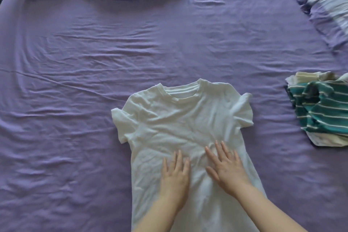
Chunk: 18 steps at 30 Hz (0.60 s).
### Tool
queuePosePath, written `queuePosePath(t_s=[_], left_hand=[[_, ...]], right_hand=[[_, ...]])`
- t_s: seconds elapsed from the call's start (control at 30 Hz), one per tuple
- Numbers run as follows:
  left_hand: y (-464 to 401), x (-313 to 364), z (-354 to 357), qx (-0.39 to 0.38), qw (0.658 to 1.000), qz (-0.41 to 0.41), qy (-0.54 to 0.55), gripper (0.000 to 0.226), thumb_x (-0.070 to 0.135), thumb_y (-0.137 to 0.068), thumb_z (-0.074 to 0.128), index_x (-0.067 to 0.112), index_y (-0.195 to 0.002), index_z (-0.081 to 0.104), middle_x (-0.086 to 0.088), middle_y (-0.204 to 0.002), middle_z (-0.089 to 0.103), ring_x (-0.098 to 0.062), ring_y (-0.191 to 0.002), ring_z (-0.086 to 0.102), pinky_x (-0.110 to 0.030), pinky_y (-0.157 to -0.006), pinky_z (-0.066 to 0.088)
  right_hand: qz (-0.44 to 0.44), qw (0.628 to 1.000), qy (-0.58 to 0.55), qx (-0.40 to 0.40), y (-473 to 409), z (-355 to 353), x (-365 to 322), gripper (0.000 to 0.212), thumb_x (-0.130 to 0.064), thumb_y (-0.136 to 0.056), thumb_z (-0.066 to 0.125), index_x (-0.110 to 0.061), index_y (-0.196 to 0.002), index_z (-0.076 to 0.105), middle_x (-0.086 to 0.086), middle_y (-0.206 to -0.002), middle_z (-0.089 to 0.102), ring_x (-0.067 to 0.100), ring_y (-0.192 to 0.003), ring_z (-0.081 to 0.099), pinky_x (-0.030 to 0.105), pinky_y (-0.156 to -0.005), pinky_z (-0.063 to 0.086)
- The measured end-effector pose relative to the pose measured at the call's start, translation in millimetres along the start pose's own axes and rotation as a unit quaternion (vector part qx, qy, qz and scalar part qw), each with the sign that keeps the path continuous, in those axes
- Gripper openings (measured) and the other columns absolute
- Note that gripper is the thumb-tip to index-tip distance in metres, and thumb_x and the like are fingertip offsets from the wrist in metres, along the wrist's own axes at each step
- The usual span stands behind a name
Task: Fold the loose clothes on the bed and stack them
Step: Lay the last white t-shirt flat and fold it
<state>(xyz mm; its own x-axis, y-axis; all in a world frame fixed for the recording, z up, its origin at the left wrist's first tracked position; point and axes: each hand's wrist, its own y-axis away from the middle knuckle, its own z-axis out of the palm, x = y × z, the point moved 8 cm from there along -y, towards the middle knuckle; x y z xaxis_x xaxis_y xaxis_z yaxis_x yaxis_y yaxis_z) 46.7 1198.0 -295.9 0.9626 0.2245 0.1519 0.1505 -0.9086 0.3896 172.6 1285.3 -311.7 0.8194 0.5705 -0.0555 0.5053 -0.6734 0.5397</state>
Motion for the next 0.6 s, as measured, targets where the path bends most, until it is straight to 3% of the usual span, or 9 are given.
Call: queuePosePath(t_s=[0.03,0.1,0.17,0.23,0.37,0.43,0.47,0.53,0.6], left_hand=[[0.4,11.3,3.0,-0.008,1.0,0.004,0.012,0.067,0.028,-0.082,0.061,0.018,-0.144,0.038,-0.017,-0.154,0.022,-0.036,-0.142,0.022,-0.06,-0.11,0.017],[-2.0,32.0,16.3,-0.059,0.997,0.03,0.026,0.072,0.041,-0.088,0.052,0.026,-0.15,0.017,-0.015,-0.159,-0.001,-0.034,-0.146,-0.003,-0.061,-0.111,-0.002],[-4.2,53.3,27.1,-0.102,0.993,0.06,0.02,0.074,0.049,-0.09,0.047,0.031,-0.15,0.006,-0.01,-0.158,-0.014,-0.031,-0.144,-0.016,-0.061,-0.109,-0.011],[-3.3,73.4,30.0,-0.111,0.991,0.076,0.013,0.078,0.05,-0.09,0.049,0.029,-0.15,0.004,-0.01,-0.158,-0.015,-0.03,-0.144,-0.018,-0.062,-0.108,-0.01],[16.4,93.5,31.1,-0.143,0.987,0.077,-0.012,0.078,0.041,-0.092,0.051,0.024,-0.151,0.003,-0.009,-0.158,-0.015,-0.031,-0.144,-0.016,-0.061,-0.111,-0.005],[34.3,93.7,34.1,-0.157,0.984,0.078,-0.024,0.075,0.035,-0.092,0.051,0.026,-0.15,0.005,-0.009,-0.158,-0.017,-0.031,-0.144,-0.016,-0.06,-0.111,-0.004],[43.7,92.1,36.6,-0.162,0.984,0.072,-0.024,0.073,0.033,-0.093,0.051,0.027,-0.15,0.005,-0.009,-0.158,-0.017,-0.03,-0.145,-0.016,-0.06,-0.111,-0.004],[61.5,89.0,41.6,-0.168,0.984,0.057,-0.016,0.072,0.029,-0.093,0.05,0.028,-0.15,0.006,-0.008,-0.158,-0.016,-0.03,-0.145,-0.014,-0.058,-0.112,-0.003],[76.4,88.2,47.6,-0.177,0.983,0.043,-0.007,0.073,0.027,-0.092,0.05,0.029,-0.15,0.006,-0.008,-0.158,-0.016,-0.029,-0.145,-0.014,-0.057,-0.113,0.0]], right_hand=[[0.008,1.0,0.002,-0.003,7.1,5.3,12.0,0.064,-0.061,-0.092,0.017,-0.04,-0.145,-0.011,0.0,-0.157,-0.016,0.024,-0.144,-0.019,0.046,-0.115,-0.002],[0.025,1.0,0.007,-0.007,21.1,16.2,35.1,0.067,-0.067,-0.084,0.002,-0.04,-0.142,-0.017,0.0,-0.156,-0.018,0.024,-0.143,-0.018,0.046,-0.116,0.0],[0.047,0.999,-0.001,-0.014,31.4,26.7,58.0,0.066,-0.066,-0.087,0.007,-0.039,-0.139,-0.023,-0.001,-0.156,-0.02,0.02,-0.143,-0.019,0.05,-0.114,0.003],[0.055,0.998,-0.018,-0.018,38.0,31.2,71.3,0.067,-0.06,-0.093,0.02,-0.037,-0.142,-0.019,-0.003,-0.157,-0.017,0.018,-0.143,-0.019,0.053,-0.113,0.006],[0.043,0.999,-0.004,-0.029,58.1,36.7,70.1,0.063,-0.044,-0.098,0.027,-0.031,-0.148,-0.009,-0.001,-0.158,-0.011,0.025,-0.145,-0.013,0.05,-0.114,0.01],[0.019,1.0,0.003,-0.01,78.2,33.9,61.9,0.065,-0.027,-0.096,0.043,-0.026,-0.15,0.007,0.005,-0.159,0.003,0.03,-0.145,0.001,0.046,-0.114,0.019],[0.008,1.0,0.001,0.015,88.6,30.1,59.4,0.07,-0.018,-0.086,0.061,-0.023,-0.147,0.026,0.01,-0.155,0.021,0.034,-0.142,0.02,0.044,-0.108,0.032],[-0.002,0.997,-0.028,0.074,109.9,27.3,59.6,0.078,-0.004,-0.051,0.086,-0.015,-0.124,0.061,0.016,-0.132,0.056,0.034,-0.118,0.056,0.038,-0.082,0.054],[0.008,0.996,-0.052,0.077,127.1,32.3,61.5,0.08,0.003,-0.044,0.085,-0.014,-0.119,0.064,0.017,-0.129,0.057,0.033,-0.115,0.058,0.034,-0.075,0.056]])
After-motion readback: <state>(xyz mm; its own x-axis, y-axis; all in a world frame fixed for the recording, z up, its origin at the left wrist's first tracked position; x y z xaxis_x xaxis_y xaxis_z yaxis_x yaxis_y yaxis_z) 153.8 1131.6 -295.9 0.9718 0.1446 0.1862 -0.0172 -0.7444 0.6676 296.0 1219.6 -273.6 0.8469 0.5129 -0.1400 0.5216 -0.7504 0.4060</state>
